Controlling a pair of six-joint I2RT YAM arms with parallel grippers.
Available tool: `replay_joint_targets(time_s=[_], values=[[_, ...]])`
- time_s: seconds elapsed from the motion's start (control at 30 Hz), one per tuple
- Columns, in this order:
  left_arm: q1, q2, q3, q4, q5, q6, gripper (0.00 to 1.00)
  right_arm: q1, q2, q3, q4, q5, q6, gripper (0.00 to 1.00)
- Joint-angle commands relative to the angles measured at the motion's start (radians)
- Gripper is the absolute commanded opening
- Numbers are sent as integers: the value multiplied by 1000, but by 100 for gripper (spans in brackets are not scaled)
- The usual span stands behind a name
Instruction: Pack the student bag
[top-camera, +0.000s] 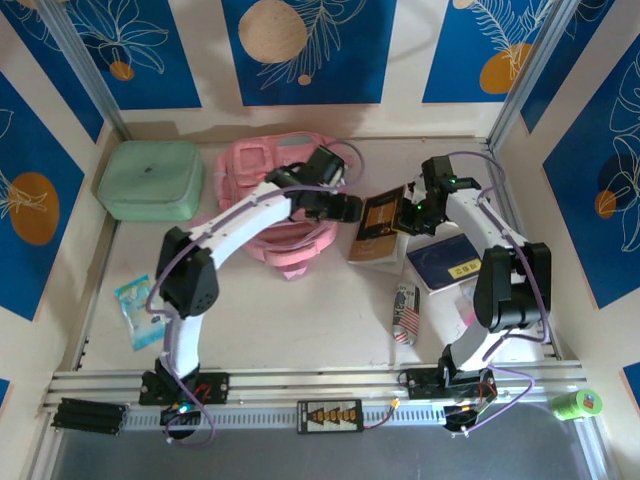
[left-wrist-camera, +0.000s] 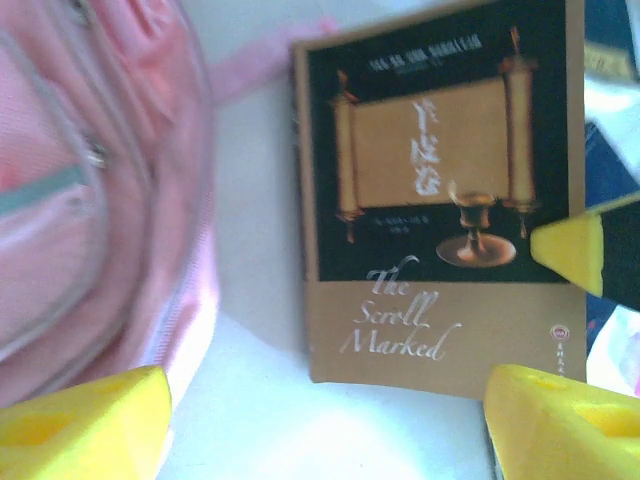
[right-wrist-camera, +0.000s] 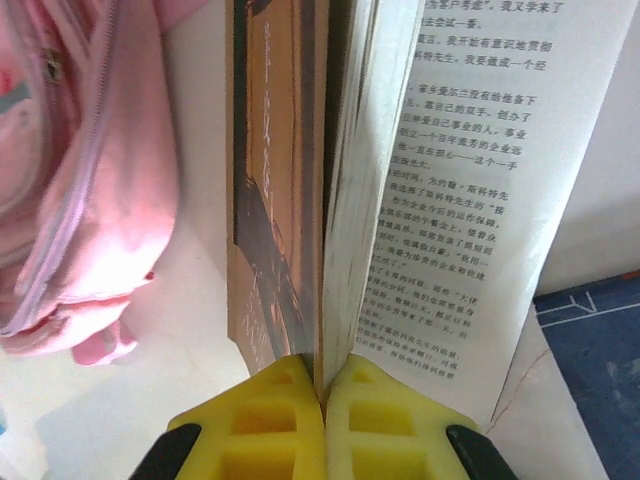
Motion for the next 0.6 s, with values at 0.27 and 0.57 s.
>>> replay_joint_targets(time_s=[0.27,0.57], values=[[188,-169,-273,227,241,-66,100,-34,-173,-35,216,-403,32,0],[255,-194,-313,251,357,-101,100,79,-139,23,336,-622,44,0]])
